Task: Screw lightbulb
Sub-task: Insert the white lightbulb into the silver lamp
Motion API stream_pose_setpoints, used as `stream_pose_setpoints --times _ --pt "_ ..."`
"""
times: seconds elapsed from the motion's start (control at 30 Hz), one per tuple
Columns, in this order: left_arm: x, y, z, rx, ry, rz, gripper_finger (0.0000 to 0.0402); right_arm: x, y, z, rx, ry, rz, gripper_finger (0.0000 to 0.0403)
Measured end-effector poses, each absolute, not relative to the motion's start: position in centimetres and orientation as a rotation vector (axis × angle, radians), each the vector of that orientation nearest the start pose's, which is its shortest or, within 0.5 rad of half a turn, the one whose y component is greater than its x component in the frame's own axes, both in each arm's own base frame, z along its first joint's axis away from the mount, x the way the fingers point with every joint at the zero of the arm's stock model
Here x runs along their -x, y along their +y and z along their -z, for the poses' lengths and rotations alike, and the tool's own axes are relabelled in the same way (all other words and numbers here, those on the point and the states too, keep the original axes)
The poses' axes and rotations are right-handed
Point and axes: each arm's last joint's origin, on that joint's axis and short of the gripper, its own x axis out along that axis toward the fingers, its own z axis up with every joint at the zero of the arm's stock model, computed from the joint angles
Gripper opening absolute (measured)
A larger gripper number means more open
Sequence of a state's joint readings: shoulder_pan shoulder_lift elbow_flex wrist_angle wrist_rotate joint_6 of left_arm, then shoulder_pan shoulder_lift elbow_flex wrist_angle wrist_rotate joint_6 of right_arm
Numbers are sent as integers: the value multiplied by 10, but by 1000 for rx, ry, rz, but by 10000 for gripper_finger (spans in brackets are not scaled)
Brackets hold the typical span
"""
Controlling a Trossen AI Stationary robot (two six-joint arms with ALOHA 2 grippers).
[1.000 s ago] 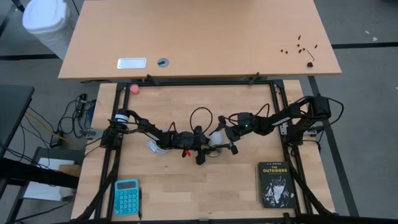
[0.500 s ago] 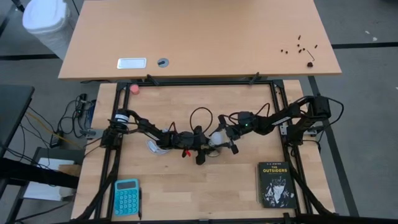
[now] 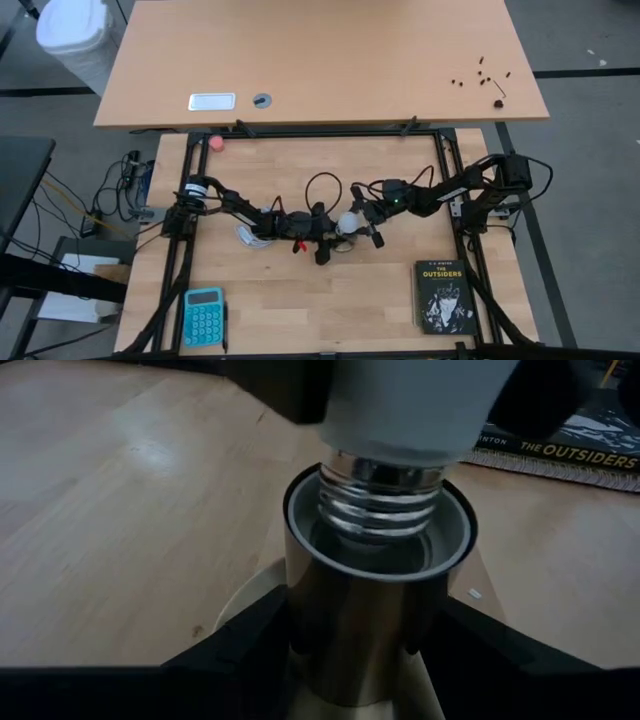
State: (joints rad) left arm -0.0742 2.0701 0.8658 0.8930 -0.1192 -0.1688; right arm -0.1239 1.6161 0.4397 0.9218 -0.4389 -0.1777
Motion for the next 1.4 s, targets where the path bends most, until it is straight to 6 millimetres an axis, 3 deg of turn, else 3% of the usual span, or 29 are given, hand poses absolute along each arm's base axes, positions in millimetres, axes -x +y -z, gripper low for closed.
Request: stream_pose_setpoints --times 0.33,0.63,1.17,1.4 --pt "-381 -24 -98 130 308 -113 207 -290 -24 -146 37 375 -339 182" --pt "-379 -30 -96 113 311 -251 207 -291 -29 -145 -47 418 -284 176" --pt "-376 -34 -96 209 266 -435 207 -295 2 -145 -22 434 33 175" --pt "-379 -44 -100 205 238 -523 207 -294 6 -145 -92 424 108 175"
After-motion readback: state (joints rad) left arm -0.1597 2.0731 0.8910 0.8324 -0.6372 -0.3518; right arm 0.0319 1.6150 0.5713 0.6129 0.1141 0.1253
